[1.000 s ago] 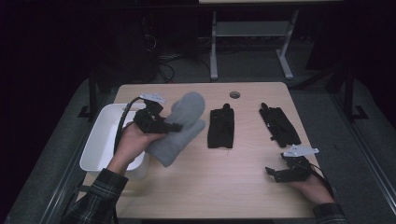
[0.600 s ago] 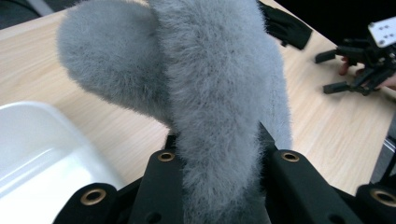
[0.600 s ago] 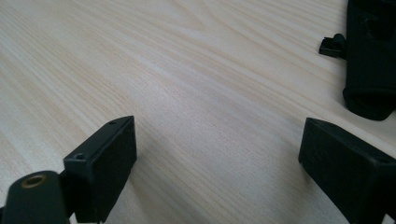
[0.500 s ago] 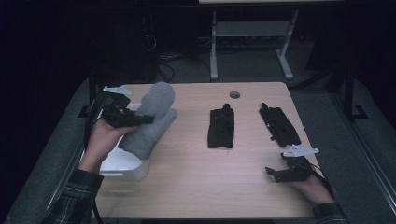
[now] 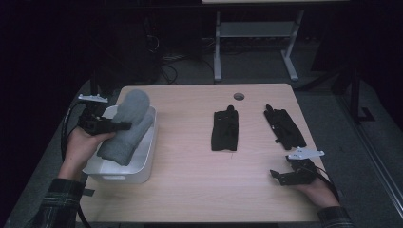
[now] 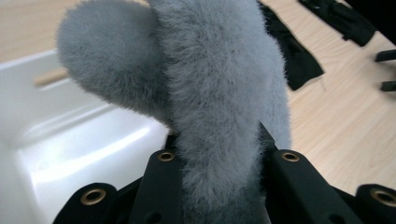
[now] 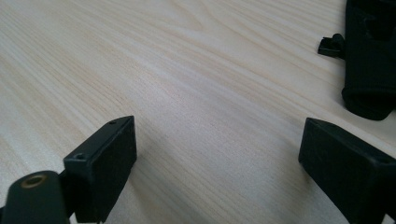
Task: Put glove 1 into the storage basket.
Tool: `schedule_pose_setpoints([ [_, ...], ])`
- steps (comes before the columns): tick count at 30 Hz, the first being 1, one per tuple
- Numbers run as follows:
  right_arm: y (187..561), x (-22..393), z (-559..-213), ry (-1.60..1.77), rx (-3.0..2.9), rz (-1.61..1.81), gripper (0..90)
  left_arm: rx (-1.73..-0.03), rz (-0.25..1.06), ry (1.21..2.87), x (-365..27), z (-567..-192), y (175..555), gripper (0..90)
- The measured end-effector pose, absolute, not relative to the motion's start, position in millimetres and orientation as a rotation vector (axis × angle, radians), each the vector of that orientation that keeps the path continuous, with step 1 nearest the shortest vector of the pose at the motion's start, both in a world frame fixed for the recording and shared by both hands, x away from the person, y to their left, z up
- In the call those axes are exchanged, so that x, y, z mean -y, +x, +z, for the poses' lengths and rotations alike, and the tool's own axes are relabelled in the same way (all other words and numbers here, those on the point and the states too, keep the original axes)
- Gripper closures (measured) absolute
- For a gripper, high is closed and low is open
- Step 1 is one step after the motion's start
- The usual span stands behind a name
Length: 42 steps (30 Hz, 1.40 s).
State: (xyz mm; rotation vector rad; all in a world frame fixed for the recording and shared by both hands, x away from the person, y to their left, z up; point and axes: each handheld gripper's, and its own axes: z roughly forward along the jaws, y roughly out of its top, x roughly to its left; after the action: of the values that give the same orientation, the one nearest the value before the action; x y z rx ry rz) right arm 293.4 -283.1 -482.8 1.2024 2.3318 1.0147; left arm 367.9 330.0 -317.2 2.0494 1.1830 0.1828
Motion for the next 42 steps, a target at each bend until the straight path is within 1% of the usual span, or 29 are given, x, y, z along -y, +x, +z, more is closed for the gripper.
schedule_pose_setpoints([
  [6,293.4,283.1,-482.8,1.204,-2.331,1.014,11.0,-1.229,0.139,2.076,-341.3,-341.0,375.1,72.4],
  [21,293.5,283.2,-482.7,1.21,-2.327,1.012,11.0,-1.313,0.061,2.164,-338.2,-395.2,396.5,71.5],
  [26,293.4,283.2,-482.7,1.21,-2.327,1.012,11.0,-1.332,0.081,2.218,-338.9,-406.3,401.7,68.9],
  [28,293.4,283.2,-482.7,1.21,-2.327,1.012,11.0,-1.335,0.091,2.224,-339.0,-410.2,402.5,66.5],
  [31,293.4,283.2,-482.7,1.21,-2.328,1.012,11.0,-1.339,0.11,2.232,-339.6,-413.6,403.7,60.1],
  [33,293.4,283.2,-482.7,1.21,-2.327,1.013,11.0,-1.348,0.146,2.238,-339.4,-414.2,403.9,52.3],
  [36,293.4,283.2,-482.7,1.21,-2.327,1.012,11.0,-1.366,0.202,2.242,-340.4,-413.4,403.7,37.3],
  [37,293.4,283.2,-482.7,1.211,-2.327,1.012,11.0,-1.373,0.214,2.235,-341.0,-412.6,403.3,34.0],
  [40,293.5,283.2,-482.7,1.21,-2.327,1.012,11.0,-1.374,0.232,2.203,-343.3,-410.4,402.4,27.8],
  [42,293.4,283.2,-482.7,1.211,-2.327,1.012,11.0,-1.375,0.239,2.192,-344.9,-407.9,401.3,25.8],
])
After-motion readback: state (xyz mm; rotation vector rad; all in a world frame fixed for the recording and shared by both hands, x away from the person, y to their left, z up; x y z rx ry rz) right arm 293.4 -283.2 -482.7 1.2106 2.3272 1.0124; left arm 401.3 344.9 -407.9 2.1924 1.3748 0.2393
